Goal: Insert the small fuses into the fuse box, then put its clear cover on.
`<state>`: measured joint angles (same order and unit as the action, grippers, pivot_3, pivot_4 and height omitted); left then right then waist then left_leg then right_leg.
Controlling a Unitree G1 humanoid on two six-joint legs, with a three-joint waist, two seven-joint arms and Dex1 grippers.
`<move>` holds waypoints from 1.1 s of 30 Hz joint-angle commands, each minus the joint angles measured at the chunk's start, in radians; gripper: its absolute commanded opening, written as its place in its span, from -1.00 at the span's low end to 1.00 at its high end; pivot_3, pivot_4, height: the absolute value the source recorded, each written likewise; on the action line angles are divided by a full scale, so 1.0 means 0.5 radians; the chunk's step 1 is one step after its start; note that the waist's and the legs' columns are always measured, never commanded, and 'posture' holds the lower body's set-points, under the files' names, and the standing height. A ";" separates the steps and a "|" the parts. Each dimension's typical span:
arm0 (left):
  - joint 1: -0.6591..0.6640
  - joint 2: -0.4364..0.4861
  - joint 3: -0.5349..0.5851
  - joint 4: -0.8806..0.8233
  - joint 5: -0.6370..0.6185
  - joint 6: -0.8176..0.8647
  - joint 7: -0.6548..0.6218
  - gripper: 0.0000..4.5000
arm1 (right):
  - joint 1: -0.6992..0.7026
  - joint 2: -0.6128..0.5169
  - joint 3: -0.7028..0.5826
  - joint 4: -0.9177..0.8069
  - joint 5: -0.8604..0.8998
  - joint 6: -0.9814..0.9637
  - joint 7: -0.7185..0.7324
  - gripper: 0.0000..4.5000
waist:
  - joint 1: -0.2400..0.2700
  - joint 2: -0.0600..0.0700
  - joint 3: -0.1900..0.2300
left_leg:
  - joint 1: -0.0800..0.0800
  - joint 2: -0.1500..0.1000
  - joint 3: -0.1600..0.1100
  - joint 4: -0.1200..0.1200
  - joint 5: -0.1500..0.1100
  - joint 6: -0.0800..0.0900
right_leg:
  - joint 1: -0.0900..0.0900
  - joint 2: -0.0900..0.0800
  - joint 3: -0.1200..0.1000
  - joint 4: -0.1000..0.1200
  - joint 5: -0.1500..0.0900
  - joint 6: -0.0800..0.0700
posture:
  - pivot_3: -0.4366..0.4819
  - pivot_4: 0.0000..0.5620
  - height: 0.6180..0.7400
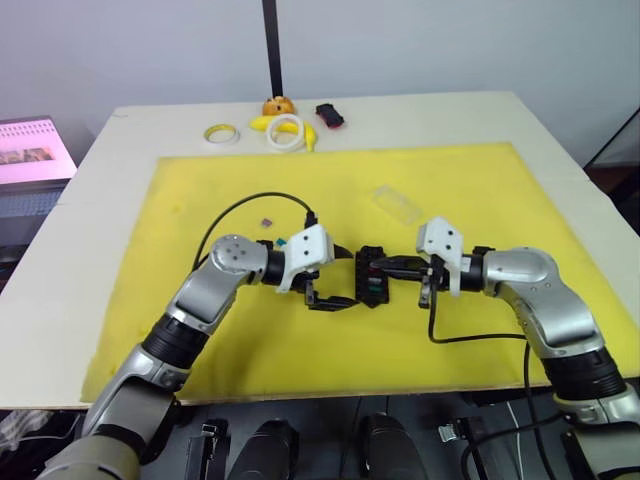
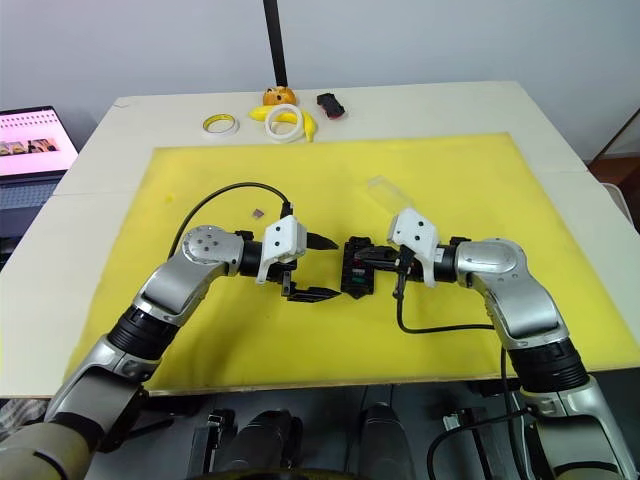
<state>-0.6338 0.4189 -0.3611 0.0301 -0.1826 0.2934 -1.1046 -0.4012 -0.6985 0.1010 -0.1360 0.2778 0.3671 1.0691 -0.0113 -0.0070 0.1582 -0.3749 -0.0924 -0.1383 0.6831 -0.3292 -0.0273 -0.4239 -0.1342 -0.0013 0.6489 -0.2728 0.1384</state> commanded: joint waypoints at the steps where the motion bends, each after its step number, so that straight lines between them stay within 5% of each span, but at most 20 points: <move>1: -0.043 -0.006 0.024 -0.038 0.007 -0.011 0.005 1.00 | 0.067 -0.036 0.091 0.008 -0.082 0.052 -0.011 -0.99 | 0.000 0.000 0.000 | 0.000 0.000 0.000 0.000 0.000 0.000 | 0.000 0.000 0.000 0.000 0.000 0.000 | -0.05 -0.47 1.00; 21: -0.022 -0.018 0.017 -0.038 0.005 -0.031 0.001 1.00 | -0.085 -0.137 -0.150 -0.221 0.156 0.235 0.002 -0.99 | 0.003 0.000 -0.001 | -0.001 0.000 0.000 0.000 0.000 0.000 | 0.000 0.000 0.000 -0.001 0.000 0.000 | -0.05 -0.47 1.00; 24: -0.022 -0.018 0.020 -0.036 0.004 -0.035 -0.001 1.00 | -0.062 -0.197 -0.190 -0.297 0.228 0.277 0.046 -0.63 | 0.002 0.000 0.000 | -0.001 0.000 0.000 -0.001 0.000 0.000 | -0.001 0.000 0.000 -0.001 0.000 0.000 | -0.05 -0.47 1.00; 30: -0.009 -0.013 0.019 -0.045 0.004 -0.040 -0.003 1.00 | -0.011 -0.260 -0.168 -0.263 0.144 0.133 0.053 0.62 | 0.004 0.000 0.000 | -0.001 0.000 0.000 -0.001 0.000 0.000 | -0.001 0.000 0.000 -0.001 0.000 0.000 | -0.05 -0.47 1.00; 33: -0.004 -0.009 0.020 -0.052 0.003 -0.038 -0.004 1.00 | 0.014 -0.262 -0.101 -0.198 -0.002 -0.069 0.040 0.62 | 0.002 0.000 0.000 | -0.001 0.000 0.000 -0.001 0.000 0.000 | -0.001 0.000 0.000 -0.001 0.000 0.000 | -0.05 -0.47 1.00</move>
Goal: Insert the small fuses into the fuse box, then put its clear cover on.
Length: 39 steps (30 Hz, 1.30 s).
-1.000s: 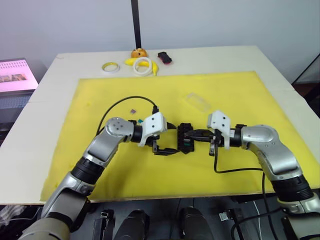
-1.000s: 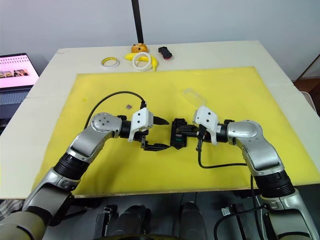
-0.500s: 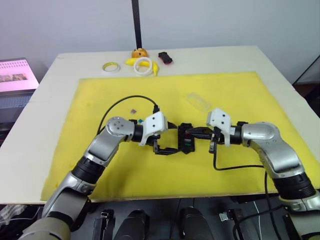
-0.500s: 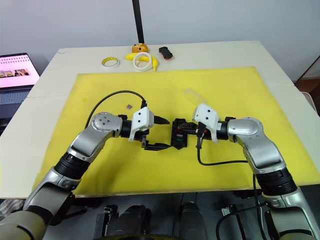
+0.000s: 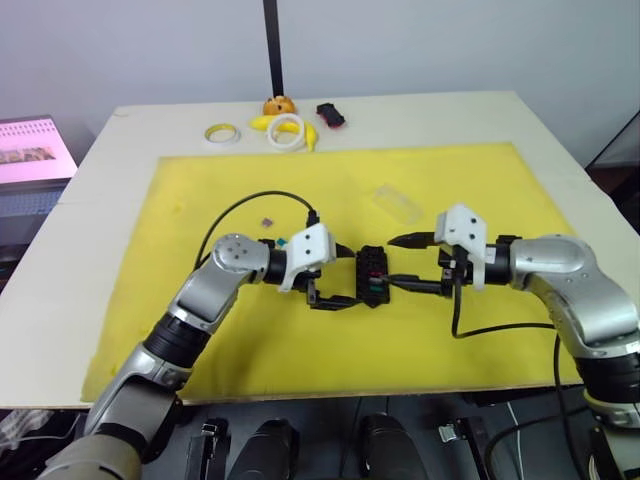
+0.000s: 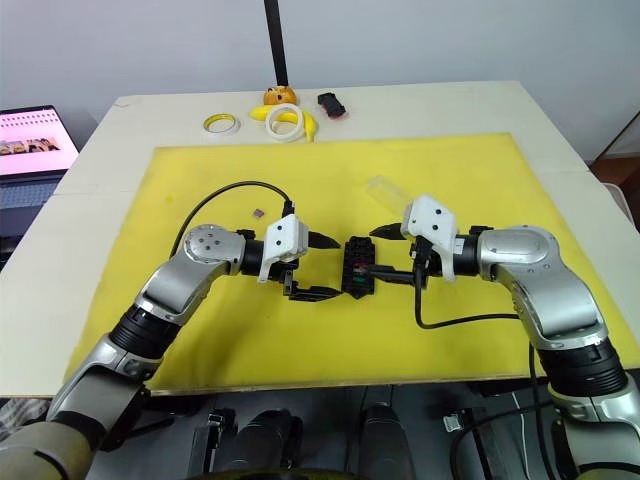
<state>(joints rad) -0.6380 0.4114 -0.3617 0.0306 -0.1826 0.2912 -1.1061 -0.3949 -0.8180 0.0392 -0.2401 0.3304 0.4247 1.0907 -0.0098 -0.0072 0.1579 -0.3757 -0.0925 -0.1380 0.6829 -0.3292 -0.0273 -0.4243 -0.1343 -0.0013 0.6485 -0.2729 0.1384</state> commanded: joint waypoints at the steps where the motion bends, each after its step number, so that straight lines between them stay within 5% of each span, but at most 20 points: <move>1: 0.005 0.007 0.022 -0.054 0.003 -0.033 -0.001 1.00 | 0.001 -0.020 0.038 0.026 -0.134 -0.225 -0.004 0.62 | -0.002 0.000 0.000 | 0.000 0.000 0.000 0.000 0.000 0.000 | 0.000 0.000 0.000 0.000 0.000 0.000 | -0.05 -0.47 1.00; 39: 0.004 0.020 0.033 -0.077 -0.001 -0.006 0.047 1.00 | -0.166 0.117 0.160 0.302 -0.319 -0.379 -0.008 0.62 | -0.002 0.000 0.000 | 0.000 0.000 0.000 0.000 0.000 0.000 | 0.000 0.000 0.000 0.000 0.000 0.000 | -0.05 -0.47 1.00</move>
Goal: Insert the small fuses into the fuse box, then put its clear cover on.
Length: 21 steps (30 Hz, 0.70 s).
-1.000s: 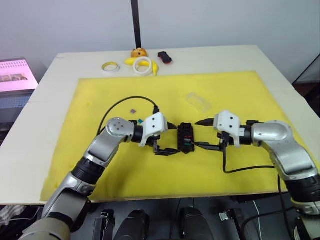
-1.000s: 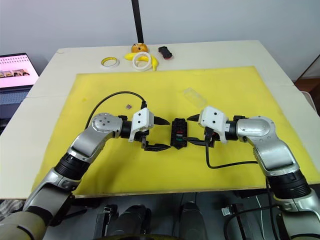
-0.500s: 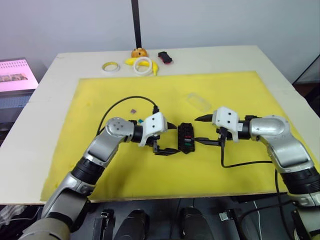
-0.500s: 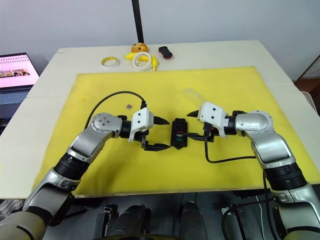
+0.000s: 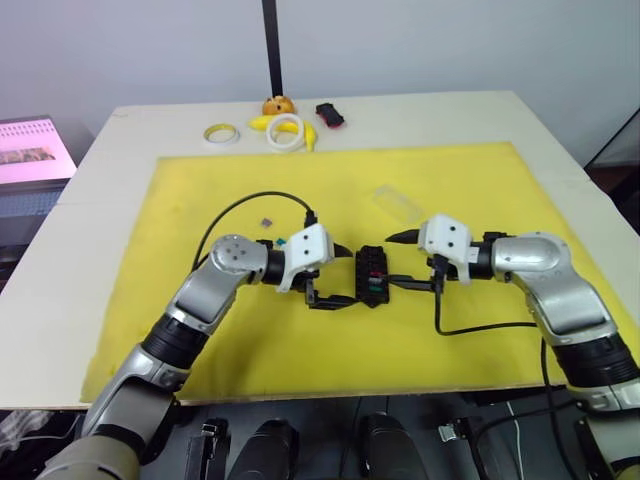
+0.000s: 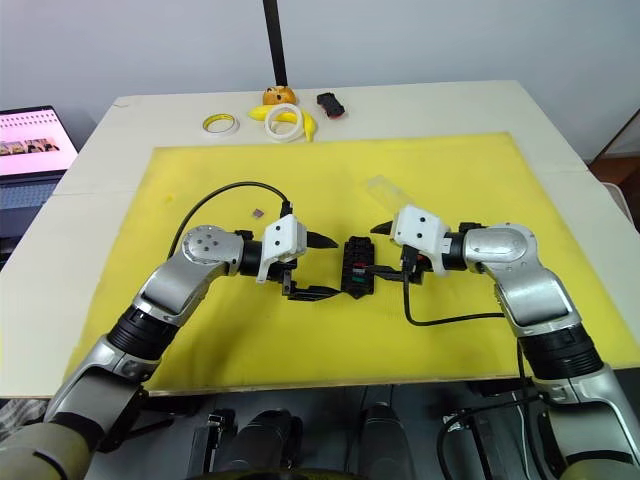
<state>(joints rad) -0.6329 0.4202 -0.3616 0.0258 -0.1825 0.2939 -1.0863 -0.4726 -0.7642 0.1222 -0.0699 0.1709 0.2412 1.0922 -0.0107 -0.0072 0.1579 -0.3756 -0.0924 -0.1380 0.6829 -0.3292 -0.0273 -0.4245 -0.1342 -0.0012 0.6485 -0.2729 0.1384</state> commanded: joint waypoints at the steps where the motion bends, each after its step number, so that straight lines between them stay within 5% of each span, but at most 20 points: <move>1: -0.008 0.003 0.033 -0.066 -0.001 -0.011 0.007 1.00 | -0.008 0.016 -0.004 -0.045 0.006 -0.007 -0.011 0.62 | 0.000 0.000 0.000 | 0.000 0.000 0.000 0.000 0.000 0.000 | 0.000 0.000 0.000 0.000 0.000 0.000 | -0.05 -0.47 1.00; 5: -0.013 0.006 0.034 -0.060 0.002 -0.011 0.007 1.00 | 0.007 0.029 0.009 -0.077 0.020 0.016 -0.004 0.05 | -0.001 0.000 0.000 | 0.000 0.000 0.000 0.000 0.000 0.000 | 0.000 0.000 0.000 0.000 0.000 0.000 | -0.05 -0.47 1.00; 8: -0.009 0.016 0.032 -0.060 0.009 -0.012 0.006 1.00 | 0.029 0.022 0.024 -0.099 0.025 0.023 0.010 -0.61 | 0.000 0.000 0.000 | 0.000 0.000 0.000 0.000 0.000 0.000 | 0.000 0.000 0.000 0.000 0.000 0.000 | -0.05 -0.47 1.00; 21: -0.011 0.036 0.032 -0.052 0.016 -0.016 0.007 1.00 | 0.018 0.002 0.008 -0.163 0.143 0.241 0.066 -0.61 | 0.000 0.000 0.000 | 0.000 0.000 0.000 0.000 0.000 0.000 | 0.000 0.000 0.000 0.000 0.000 0.000 | -0.05 -0.47 1.00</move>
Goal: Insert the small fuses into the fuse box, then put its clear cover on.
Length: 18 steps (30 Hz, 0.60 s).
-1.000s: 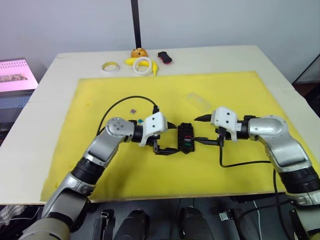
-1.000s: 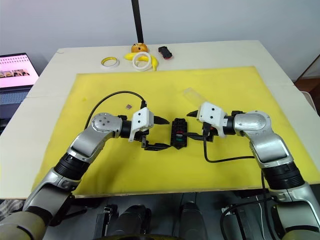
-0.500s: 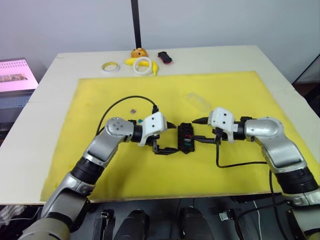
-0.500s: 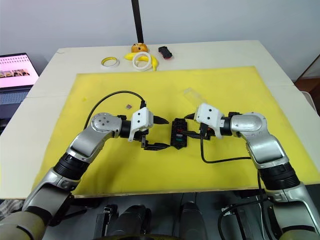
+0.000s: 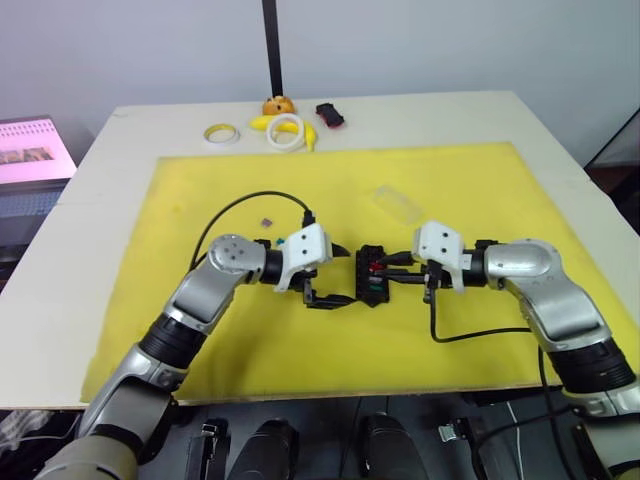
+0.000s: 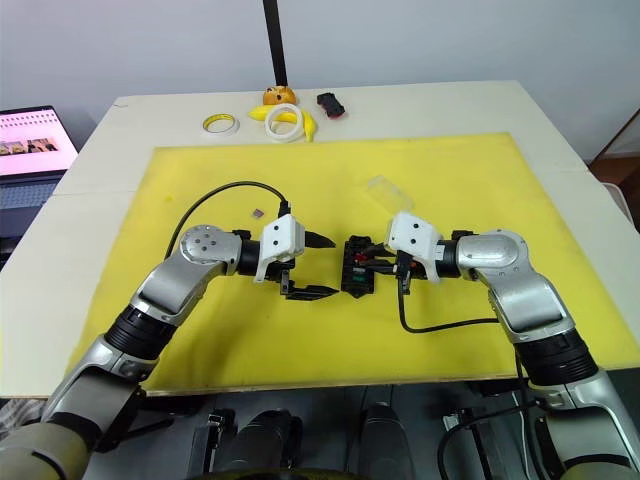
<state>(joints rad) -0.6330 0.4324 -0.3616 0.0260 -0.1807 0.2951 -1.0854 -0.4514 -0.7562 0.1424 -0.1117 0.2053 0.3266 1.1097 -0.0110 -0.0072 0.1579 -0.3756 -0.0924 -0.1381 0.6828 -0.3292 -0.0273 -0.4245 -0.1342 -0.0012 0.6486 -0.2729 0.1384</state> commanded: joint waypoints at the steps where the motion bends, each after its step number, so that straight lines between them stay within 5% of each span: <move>1: -0.011 0.012 0.032 -0.052 0.012 -0.019 0.005 1.00 | -0.027 -0.015 -0.037 -0.085 0.086 0.096 0.034 -0.61 | 0.000 0.000 0.000 | 0.000 0.000 0.000 0.000 0.000 0.000 | 0.000 0.000 0.000 0.000 0.000 0.000 | -0.05 -0.47 1.00; 14: 0.020 0.015 0.032 -0.083 0.024 -0.019 0.005 1.00 | -0.066 -0.020 -0.052 -0.107 0.172 0.300 0.004 -0.61 | 0.001 0.000 0.000 | 0.000 0.000 0.000 0.000 0.000 0.000 | 0.000 0.000 0.000 0.000 0.000 0.000 | -0.05 -0.47 1.00; 18: 0.022 0.010 0.032 -0.087 0.028 -0.018 0.007 1.00 | -0.062 -0.015 -0.057 -0.129 0.193 0.328 -0.007 -0.98 | 0.001 0.000 0.000 | 0.000 0.000 0.000 0.000 0.000 0.000 | 0.000 0.000 0.000 0.000 0.000 0.000 | -0.05 -0.47 1.00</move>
<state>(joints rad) -0.6212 0.4330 -0.3616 0.0232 -0.1644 0.2950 -1.0840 -0.4746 -0.7586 0.1385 -0.1406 0.2878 0.4882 1.1078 -0.0107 -0.0072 0.1579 -0.3756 -0.0924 -0.1382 0.6829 -0.3292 -0.0273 -0.4245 -0.1343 -0.0012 0.6486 -0.2729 0.1384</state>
